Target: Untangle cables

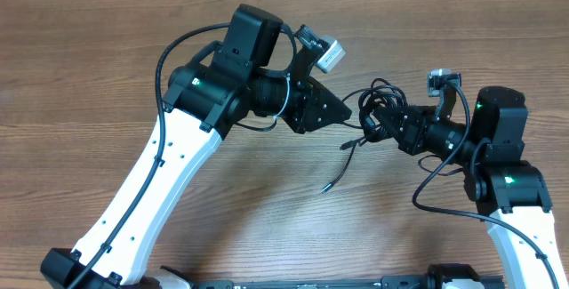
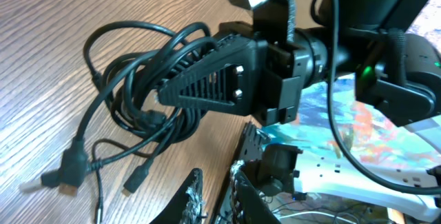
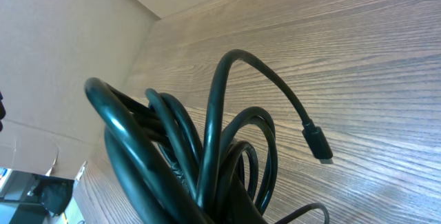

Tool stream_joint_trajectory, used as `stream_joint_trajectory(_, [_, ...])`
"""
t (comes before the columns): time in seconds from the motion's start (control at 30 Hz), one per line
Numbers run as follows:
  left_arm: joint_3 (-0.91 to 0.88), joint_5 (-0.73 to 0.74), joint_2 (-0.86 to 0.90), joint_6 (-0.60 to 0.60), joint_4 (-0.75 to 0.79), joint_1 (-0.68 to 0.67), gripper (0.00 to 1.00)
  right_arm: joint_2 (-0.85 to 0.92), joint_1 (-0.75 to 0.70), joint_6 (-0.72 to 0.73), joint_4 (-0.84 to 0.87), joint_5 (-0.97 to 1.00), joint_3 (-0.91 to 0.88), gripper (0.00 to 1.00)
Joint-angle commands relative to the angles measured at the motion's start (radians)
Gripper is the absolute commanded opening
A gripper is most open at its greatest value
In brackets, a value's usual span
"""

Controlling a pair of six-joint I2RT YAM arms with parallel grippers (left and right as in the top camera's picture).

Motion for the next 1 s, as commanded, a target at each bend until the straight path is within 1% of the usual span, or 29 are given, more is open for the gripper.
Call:
stream_joint_trajectory(0.0, [0.019,-0.03,-0.021,0.0,-0.009,-0.001,0.15,-0.004,-0.003,-0.004,0.013,-0.008,0.001,0.04])
stream_joint_trajectory(0.13, [0.019,-0.035,-0.021,0.009,-0.009,-0.022,0.15,-0.004,-0.003,-0.004,0.018,-0.086,0.001,0.04])
stream_joint_trajectory(0.27, [0.019,-0.075,-0.021,0.014,-0.009,-0.053,0.17,-0.004,-0.003,0.0,0.046,-0.18,0.001,0.04])
stream_joint_trajectory(0.3, [0.019,-0.093,-0.021,0.015,-0.009,-0.061,0.18,-0.004,-0.003,0.001,0.06,-0.209,0.001,0.04])
stream_joint_trajectory(0.43, [0.019,-0.172,-0.021,0.014,-0.012,-0.087,0.17,-0.004,-0.003,0.049,0.111,-0.285,0.001,0.04])
stream_joint_trajectory(0.6, [0.019,-0.231,-0.021,0.01,-0.012,-0.092,0.13,-0.004,-0.003,0.049,0.11,-0.299,0.001,0.04])
stream_joint_trajectory(0.77, [0.019,-0.305,-0.021,-0.016,-0.013,-0.092,0.13,-0.004,-0.003,0.05,0.111,-0.304,0.001,0.04])
stream_joint_trajectory(0.9, [0.019,-0.332,-0.021,-0.034,-0.014,-0.092,0.15,-0.004,-0.003,0.049,0.111,-0.329,0.001,0.04])
stream_joint_trajectory(0.97, [0.019,-0.331,-0.021,-0.05,-0.011,-0.092,0.21,-0.004,-0.003,0.049,0.111,-0.329,0.001,0.04])
